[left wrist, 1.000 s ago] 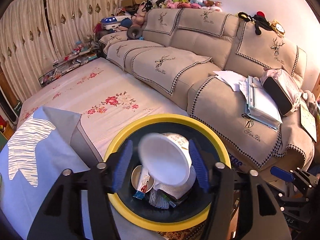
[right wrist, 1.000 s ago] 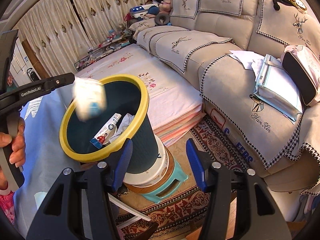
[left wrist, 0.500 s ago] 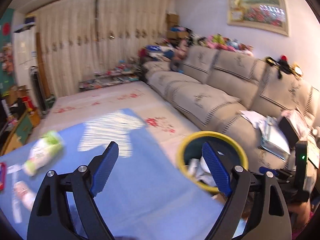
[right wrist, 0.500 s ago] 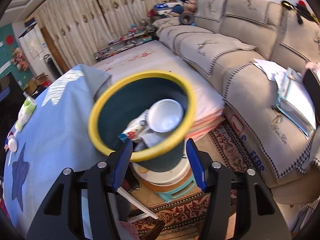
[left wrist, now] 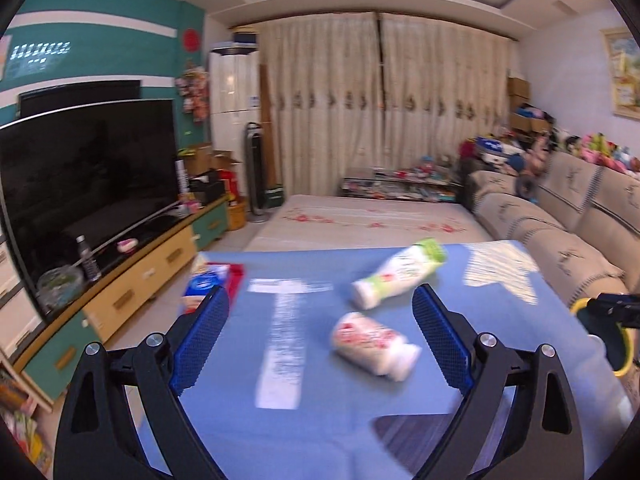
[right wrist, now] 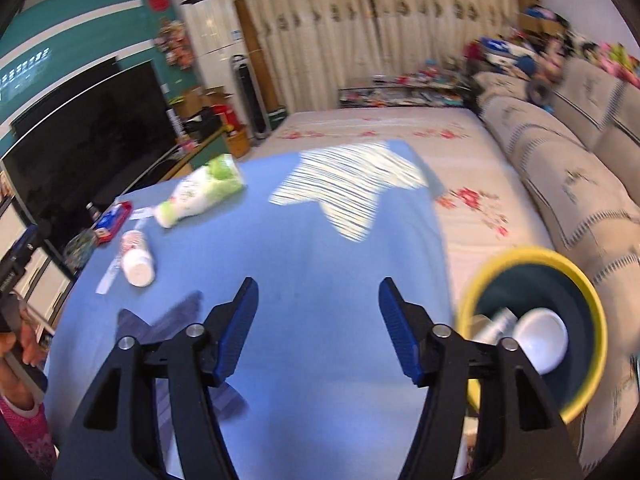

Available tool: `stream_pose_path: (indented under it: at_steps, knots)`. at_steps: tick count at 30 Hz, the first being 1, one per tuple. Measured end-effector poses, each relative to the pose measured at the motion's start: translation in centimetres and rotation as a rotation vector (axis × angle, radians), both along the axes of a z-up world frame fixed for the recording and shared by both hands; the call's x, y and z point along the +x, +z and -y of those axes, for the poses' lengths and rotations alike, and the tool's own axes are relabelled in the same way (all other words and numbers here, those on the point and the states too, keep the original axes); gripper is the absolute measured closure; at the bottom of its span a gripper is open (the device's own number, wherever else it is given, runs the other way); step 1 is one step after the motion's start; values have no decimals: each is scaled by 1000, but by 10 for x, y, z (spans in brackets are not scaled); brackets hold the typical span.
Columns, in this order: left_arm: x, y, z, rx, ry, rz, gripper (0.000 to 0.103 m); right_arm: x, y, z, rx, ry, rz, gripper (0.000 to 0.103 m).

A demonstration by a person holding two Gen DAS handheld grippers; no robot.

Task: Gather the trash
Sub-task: 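Reach the right gripper to the red-labelled white pill bottle and grasp it, then carry the pill bottle over the bin and open the right gripper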

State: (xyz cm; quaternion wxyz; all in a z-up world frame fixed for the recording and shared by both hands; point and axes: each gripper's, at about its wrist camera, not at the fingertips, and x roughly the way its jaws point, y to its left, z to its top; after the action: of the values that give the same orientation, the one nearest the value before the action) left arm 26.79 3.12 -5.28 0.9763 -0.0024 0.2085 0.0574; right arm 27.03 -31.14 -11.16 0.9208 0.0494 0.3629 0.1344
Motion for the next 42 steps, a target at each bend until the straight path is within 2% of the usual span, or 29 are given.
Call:
stream_pose_path:
  at_steps: [1,6,9,12,18,22,28,31,32,33,37,42]
  knots:
    - [0,-4,-7,-6,16,-1,12,9,1,-15,-7,34,7,33]
    - [6,-20,-33,-61,66,-10,12,43,-6,-72,-20,121,-45,32]
    - [2,-19,-36,-43,106,0,12,47,-14,-108,-27,204,-52,32]
    - [-10,-13,-43,-34,157,44,11,48,-21,-144,-32,290,-53,32]
    - [-21,-7,-58,-57,224,81,11,52,-38,-200,-75,427,-72,32]
    - [-20,-11,-63,-86,222,69,11,59,-42,-217,-93,465,-85,32]
    - [-19,-16,-61,-80,207,65,11,70,-54,-241,-136,478,-106,33]
    - [-19,-19,-60,-80,196,58,11,70,-59,-244,-153,477,-113,40]
    - [-18,-19,-59,-79,191,55,11,70,-59,-244,-169,470,-110,49]
    - [-18,-21,-57,-78,186,53,11,69,-60,-243,-183,468,-106,54]
    - [-16,-22,-53,-68,170,45,11,58,-53,-235,-164,458,-98,55]
    - [-14,-24,-47,-60,149,36,11,39,-37,-200,-121,410,-88,55]
